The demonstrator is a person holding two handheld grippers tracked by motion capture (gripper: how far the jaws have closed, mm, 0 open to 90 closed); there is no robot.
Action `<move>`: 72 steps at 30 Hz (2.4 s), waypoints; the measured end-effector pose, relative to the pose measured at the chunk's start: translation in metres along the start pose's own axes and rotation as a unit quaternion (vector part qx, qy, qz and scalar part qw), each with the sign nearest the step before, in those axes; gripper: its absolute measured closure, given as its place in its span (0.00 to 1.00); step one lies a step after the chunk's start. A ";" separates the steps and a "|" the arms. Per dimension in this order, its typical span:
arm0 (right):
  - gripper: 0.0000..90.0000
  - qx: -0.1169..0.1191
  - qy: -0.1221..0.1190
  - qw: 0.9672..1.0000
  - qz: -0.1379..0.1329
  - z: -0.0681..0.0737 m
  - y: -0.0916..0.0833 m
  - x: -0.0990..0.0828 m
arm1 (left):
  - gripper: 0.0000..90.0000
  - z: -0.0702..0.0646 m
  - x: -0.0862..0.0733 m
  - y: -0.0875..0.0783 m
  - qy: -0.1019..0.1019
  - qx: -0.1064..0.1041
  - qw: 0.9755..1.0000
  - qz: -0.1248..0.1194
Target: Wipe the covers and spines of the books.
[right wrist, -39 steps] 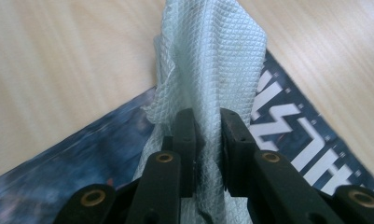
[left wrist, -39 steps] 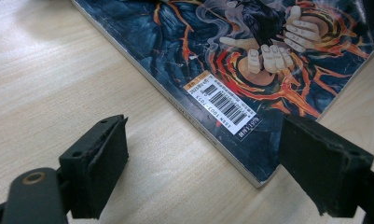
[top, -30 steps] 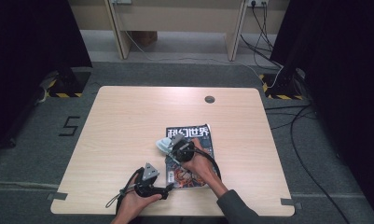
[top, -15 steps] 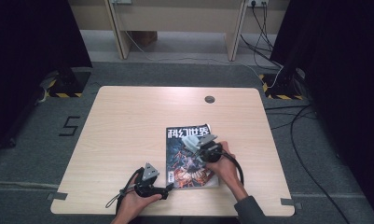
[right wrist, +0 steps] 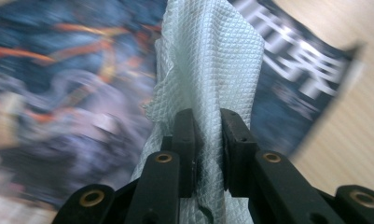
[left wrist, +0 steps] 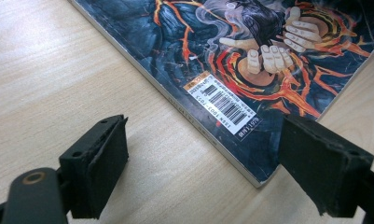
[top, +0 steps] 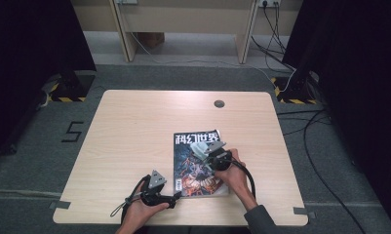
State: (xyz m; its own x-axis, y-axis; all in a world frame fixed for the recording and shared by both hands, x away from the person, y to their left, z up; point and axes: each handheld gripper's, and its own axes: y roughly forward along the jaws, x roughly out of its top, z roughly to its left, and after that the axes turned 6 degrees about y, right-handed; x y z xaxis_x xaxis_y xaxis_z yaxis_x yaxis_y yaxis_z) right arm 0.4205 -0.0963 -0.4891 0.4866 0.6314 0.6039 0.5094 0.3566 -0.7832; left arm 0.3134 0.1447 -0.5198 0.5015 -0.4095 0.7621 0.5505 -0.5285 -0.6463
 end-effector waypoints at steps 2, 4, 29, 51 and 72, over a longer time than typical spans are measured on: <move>0.87 0.010 -0.017 1.000 -0.001 0.014 0.001 0.005 | 0.17 0.000 0.000 0.000 0.000 0.000 1.000 0.000; 0.87 0.026 -0.029 0.999 -0.005 0.027 0.002 0.009 | 0.17 0.000 0.000 0.000 0.000 0.000 1.000 -0.001; 0.87 -0.017 -0.008 1.000 0.005 0.008 -0.019 -0.022 | 0.18 0.036 -0.003 -0.030 -0.034 0.008 0.999 -0.015; 0.87 0.032 -0.047 0.998 -0.004 0.057 -0.018 -0.010 | 0.19 0.065 -0.009 -0.036 -0.069 0.052 0.996 0.002; 0.86 0.099 -0.109 0.989 -0.022 0.117 -0.021 -0.002 | 0.20 0.088 -0.015 -0.046 -0.098 0.099 0.990 0.005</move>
State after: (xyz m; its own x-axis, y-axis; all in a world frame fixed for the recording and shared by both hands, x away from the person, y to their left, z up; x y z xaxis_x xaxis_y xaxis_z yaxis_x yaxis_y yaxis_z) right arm 0.3257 -0.0248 -0.4914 0.2922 0.7376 0.6087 0.3671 0.5012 -0.7836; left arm 0.3394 0.2405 -0.5045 0.6168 -0.2517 0.7458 0.6548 -0.3617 -0.6637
